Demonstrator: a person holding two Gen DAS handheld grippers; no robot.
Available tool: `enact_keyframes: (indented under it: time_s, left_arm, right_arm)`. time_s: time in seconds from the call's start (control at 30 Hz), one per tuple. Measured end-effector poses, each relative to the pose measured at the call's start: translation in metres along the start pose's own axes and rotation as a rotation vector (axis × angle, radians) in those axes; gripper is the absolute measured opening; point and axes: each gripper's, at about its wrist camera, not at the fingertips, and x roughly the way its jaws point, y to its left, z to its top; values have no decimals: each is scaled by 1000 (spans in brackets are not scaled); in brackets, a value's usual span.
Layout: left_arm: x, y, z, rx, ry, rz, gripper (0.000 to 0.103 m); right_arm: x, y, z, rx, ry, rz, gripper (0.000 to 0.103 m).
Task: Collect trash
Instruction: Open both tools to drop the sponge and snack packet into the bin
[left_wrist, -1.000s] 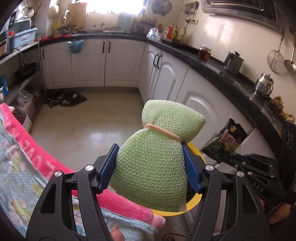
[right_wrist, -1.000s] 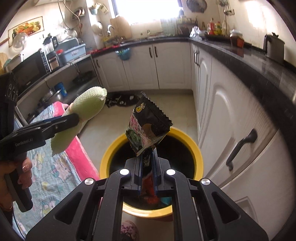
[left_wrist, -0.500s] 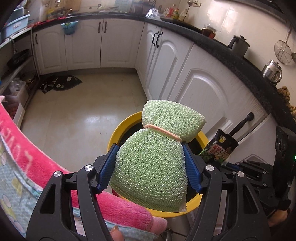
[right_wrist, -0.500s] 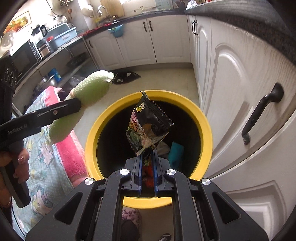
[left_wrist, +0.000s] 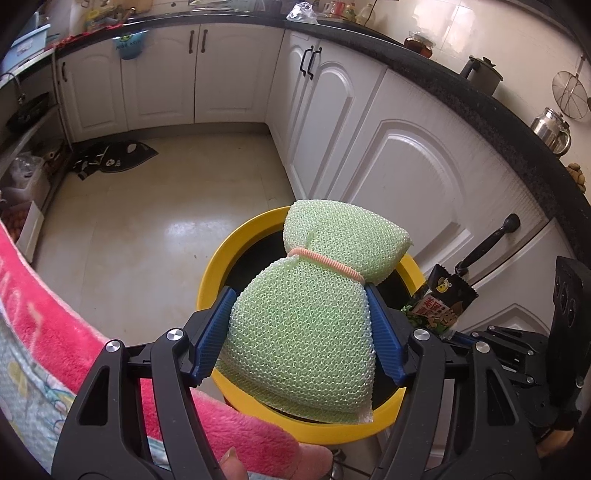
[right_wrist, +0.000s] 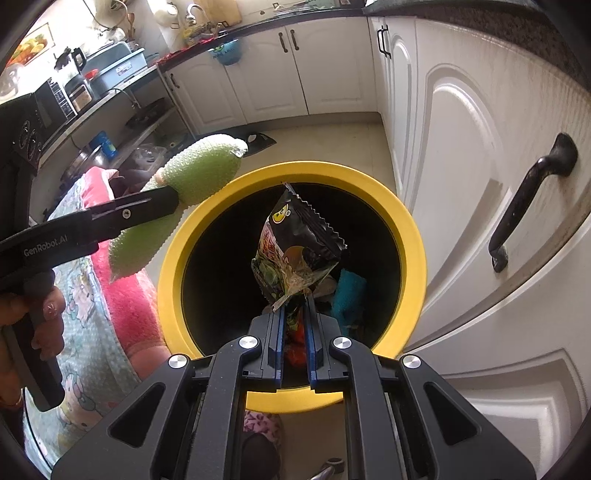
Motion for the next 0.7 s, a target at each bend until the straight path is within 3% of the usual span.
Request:
enact_keyframes:
  time_s: [0.23,0.3,0.57,0.7]
  left_arm:
    - [1,1,0,-3,0,-2,63]
    - [2,2,0,-8,6,-3,64]
    - [-8,10,-2,-15,-3,12,73]
    - [-22,14,-2,-23,-25,24,80]
  right_arm:
    - [2,1,-2,-11,5,2,11]
    - [3,0,-1,-2,9,-1,22]
    - [-1,-4,0,26,5,-9,38]
    - [-16,0,5,48,-48,3,55]
